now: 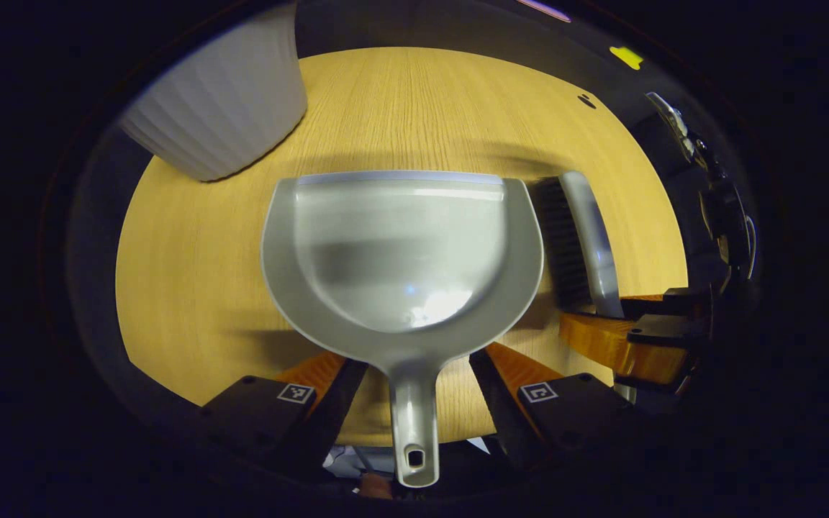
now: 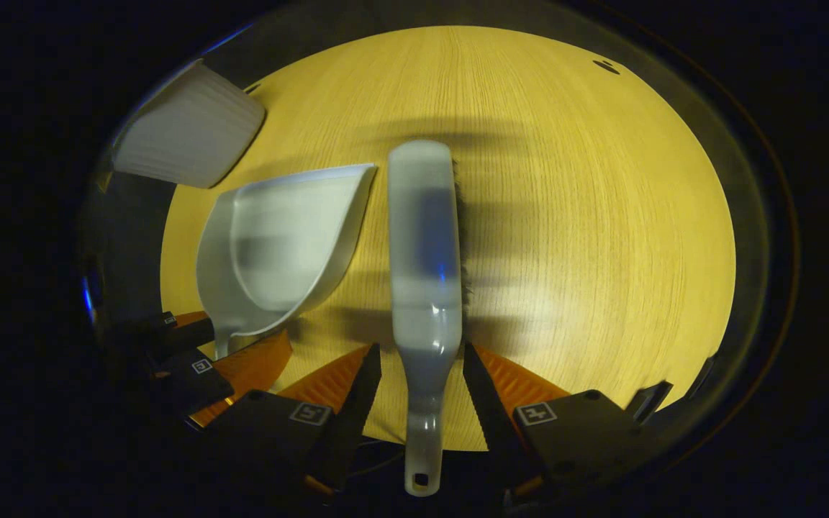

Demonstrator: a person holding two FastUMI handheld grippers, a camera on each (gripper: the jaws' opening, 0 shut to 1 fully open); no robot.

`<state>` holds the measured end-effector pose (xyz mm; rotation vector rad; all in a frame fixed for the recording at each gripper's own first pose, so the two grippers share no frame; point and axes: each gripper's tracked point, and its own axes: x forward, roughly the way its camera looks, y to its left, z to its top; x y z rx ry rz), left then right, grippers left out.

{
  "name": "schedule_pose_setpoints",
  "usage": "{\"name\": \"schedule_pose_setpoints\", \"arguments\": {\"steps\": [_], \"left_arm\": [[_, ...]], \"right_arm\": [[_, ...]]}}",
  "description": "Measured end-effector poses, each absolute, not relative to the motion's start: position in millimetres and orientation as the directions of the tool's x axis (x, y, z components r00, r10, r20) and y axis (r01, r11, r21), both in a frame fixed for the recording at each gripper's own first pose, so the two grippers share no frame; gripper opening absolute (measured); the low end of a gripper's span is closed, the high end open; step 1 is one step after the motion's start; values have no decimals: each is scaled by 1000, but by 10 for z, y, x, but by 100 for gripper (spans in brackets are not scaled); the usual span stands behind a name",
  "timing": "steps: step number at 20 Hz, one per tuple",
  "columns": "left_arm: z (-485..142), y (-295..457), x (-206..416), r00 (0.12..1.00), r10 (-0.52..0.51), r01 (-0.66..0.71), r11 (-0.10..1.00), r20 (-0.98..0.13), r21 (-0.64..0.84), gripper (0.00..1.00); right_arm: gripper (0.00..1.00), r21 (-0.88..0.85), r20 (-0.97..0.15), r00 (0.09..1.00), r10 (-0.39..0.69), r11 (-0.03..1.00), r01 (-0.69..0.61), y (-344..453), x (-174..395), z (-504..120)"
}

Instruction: Pick up the small broom and dustpan from the desktop, sweep the trash into the dustpan with the broom, and then empty the trash into the garbage bin.

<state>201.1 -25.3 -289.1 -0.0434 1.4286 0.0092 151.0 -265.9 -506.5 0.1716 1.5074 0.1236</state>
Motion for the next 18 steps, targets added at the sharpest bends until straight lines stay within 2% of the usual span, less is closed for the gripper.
{"name": "schedule_pose_setpoints", "arguments": {"steps": [2, 3, 4, 5, 6, 7, 9, 10, 11, 12, 13, 15, 18], "left_arm": [[-2742, -298, 1976, 165, -44, -24, 999, -985, -49, 86], [-2660, -321, 1939, 174, -60, -16, 998, -983, -64, 86], [-2582, -322, 1921, 186, -63, -14, 998, -980, -67, 86], [-2476, -323, 1910, 207, -64, -6, 998, -976, -67, 86], [-2341, -303, 1910, 241, -54, 0, 998, -969, -56, 87], [-2186, -278, 1928, 278, -45, 10, 999, -959, -43, 87], [-1862, -265, 1972, 357, -41, 57, 998, -933, -22, 84], [-1697, -261, 2017, 414, -31, 85, 996, -910, 4, 86], [-1474, -272, 2044, 469, -19, 105, 994, -883, 35, 87], [-1230, -292, 2079, 533, -11, 118, 991, -846, 61, 87], [-973, -321, 2112, 607, -19, 129, 989, -795, 74, 86], [-484, -450, 2093, 738, -62, 143, 987, -672, 67, 86], [185, -471, 1927, 873, -116, 165, 984, -474, 63, 86]], "right_arm": [[94, 164, -979, 121, 164, 986, -11, -2723, 1545, -4840], [84, 148, -976, 158, 151, 989, -30, -2748, 1570, -4767], [98, 141, -970, 196, 146, 989, -40, -2748, 1613, -4639], [87, 147, -959, 238, 152, 988, -40, -2729, 1625, -4479], [87, 159, -946, 282, 161, 987, -31, -2707, 1656, -4328], [98, 179, -925, 337, 177, 984, -26, -2678, 1716, -4138], [98, 200, -882, 434, 185, 980, -10, -2635, 1813, -3768], [88, 220, -859, 474, 196, 975, -5, -2604, 1840, -3653], [89, 239, -833, 512, 208, 971, -6, -2573, 1846, -3556], [98, 248, -802, 558, 212, 969, -12, -2552, 1876, -3410], [98, 241, -758, 621, 203, 970, -23, -2559, 1924, -3302], [98, 148, -640, 762, 95, 989, 1, -2713, 2077, -3041], [98, 154, -417, 909, 12, 986, 57, -2752, 2116, -2401]]}}
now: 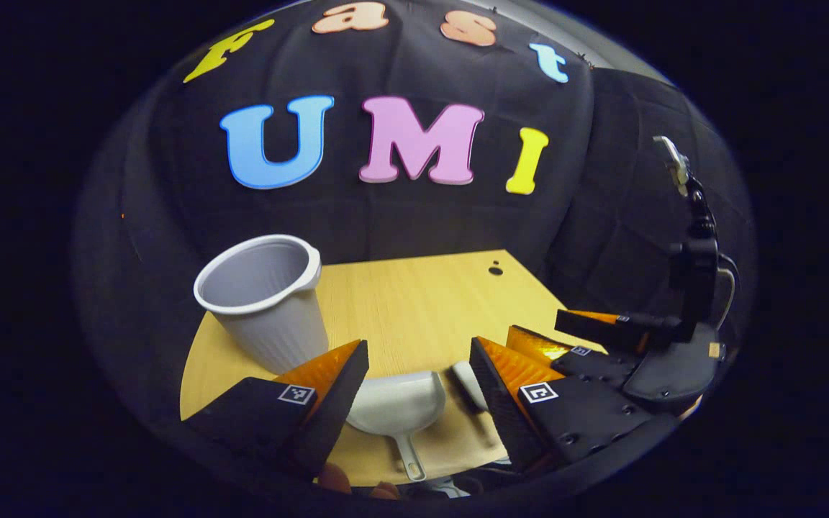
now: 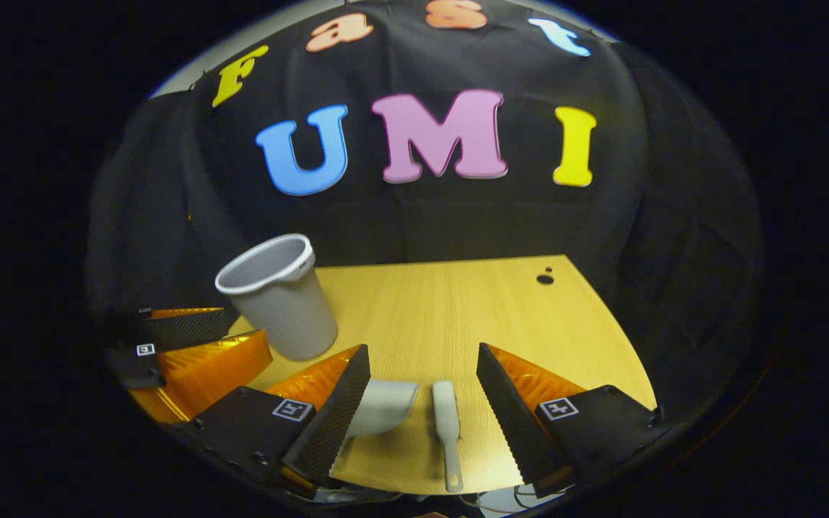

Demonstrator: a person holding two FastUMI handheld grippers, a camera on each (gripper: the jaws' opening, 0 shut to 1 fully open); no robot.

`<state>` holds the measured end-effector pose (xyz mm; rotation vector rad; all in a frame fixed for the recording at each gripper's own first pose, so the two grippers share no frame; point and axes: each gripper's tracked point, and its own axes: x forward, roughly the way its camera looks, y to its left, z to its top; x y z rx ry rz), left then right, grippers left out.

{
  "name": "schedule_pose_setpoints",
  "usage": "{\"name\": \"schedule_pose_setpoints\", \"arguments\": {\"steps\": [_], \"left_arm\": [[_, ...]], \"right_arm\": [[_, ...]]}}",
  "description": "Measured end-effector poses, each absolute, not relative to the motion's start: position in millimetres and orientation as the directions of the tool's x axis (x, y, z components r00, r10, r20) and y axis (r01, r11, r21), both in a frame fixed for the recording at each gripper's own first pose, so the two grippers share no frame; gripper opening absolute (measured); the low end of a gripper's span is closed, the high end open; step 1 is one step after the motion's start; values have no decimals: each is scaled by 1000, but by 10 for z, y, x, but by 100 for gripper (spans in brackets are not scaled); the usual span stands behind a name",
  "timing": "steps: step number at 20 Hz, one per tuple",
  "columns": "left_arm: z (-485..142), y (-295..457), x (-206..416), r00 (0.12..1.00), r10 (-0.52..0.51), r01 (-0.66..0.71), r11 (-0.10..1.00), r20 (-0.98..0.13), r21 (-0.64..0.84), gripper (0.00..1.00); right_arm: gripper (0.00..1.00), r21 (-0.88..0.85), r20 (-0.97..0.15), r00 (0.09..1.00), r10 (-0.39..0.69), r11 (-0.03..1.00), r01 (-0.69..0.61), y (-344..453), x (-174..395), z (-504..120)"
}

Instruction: Pick up the small broom and dustpan from the desktop, sweep the trash into the dustpan with the broom, and then empty the trash into the garbage bin.

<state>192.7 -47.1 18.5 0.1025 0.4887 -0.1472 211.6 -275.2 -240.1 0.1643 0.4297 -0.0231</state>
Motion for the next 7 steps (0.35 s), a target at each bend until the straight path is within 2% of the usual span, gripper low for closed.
{"name": "schedule_pose_setpoints", "arguments": {"steps": [3, 4, 5, 7], "left_arm": [[665, -344, 1694, 961, -121, 150, 984, -248, 100, 85], [717, -332, 1652, 975, -124, 146, 983, -186, 109, 85], [725, -369, 1698, 986, -121, 133, 984, -111, 114, 85], [748, -419, 1665, 992, -128, 130, 985, -22, 111, 87]], "right_arm": [[96, 184, -195, 981, -18, 981, 54, -2705, 2184, -1917], [100, 173, -164, 986, -22, 984, 51, -2685, 2179, -1832], [96, 157, -151, 988, -27, 986, 51, -2668, 2155, -1813], [96, 108, -126, 991, -53, 992, 67, -2710, 2141, -1761]]}}
